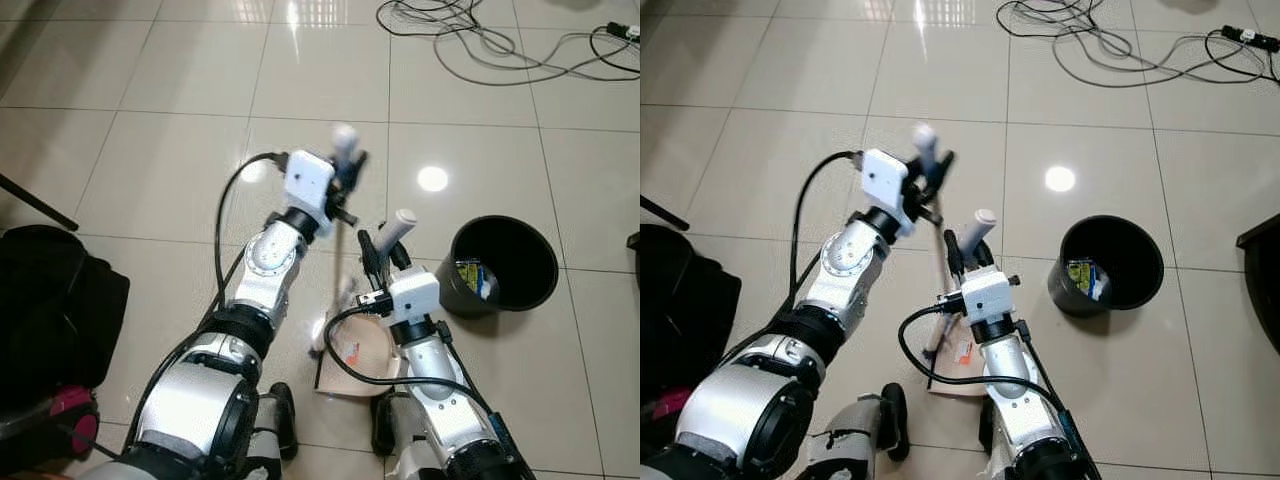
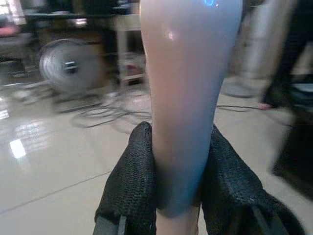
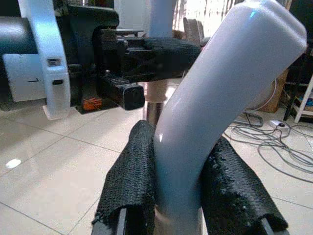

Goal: Sweep floor

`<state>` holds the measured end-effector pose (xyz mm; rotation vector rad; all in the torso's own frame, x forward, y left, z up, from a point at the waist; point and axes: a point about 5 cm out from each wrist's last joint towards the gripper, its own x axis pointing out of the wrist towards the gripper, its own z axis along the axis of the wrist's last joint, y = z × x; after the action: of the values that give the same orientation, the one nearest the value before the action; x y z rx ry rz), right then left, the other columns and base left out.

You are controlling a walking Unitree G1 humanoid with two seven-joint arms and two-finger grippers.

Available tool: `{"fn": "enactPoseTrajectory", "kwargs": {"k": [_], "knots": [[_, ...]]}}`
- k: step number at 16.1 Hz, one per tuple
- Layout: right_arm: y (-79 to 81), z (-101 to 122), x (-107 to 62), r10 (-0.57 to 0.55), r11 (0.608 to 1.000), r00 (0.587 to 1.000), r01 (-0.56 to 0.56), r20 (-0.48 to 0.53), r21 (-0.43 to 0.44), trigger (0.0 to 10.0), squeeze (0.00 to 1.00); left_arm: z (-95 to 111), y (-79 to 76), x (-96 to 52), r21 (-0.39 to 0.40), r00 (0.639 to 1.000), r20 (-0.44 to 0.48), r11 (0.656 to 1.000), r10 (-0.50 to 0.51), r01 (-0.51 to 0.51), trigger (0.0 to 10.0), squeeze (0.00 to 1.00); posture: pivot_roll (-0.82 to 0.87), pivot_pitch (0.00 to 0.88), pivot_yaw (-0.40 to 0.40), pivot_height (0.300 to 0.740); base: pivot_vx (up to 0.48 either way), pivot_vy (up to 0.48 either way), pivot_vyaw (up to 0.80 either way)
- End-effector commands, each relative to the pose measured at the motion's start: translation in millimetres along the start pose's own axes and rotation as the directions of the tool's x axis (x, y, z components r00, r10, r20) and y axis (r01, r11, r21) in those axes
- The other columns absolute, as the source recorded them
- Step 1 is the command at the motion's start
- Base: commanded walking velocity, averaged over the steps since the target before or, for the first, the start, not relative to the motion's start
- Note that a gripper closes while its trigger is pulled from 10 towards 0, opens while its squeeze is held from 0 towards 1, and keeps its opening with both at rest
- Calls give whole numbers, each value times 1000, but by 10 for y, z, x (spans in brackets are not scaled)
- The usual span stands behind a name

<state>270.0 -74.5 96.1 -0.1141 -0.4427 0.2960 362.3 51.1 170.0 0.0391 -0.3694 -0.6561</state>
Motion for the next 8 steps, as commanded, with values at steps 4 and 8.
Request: {"fn": "enactPoseTrajectory", "kwargs": {"k": [4, 8], "knots": [[60, -84, -9, 18, 999, 998, -16, -64, 28, 10000, 0, 78, 68, -159, -51, 992, 70, 993, -102, 105, 10000, 0, 102, 342, 68, 740, 0, 0, 0], [-28, -125, 33, 7, 1000, 997, -6, -77, 10, 10000, 0, 397, 232, -364, -65, 987, 135, 993, -91, 101, 10000, 0, 119, 298, 57, 740, 0, 0, 0]]}}
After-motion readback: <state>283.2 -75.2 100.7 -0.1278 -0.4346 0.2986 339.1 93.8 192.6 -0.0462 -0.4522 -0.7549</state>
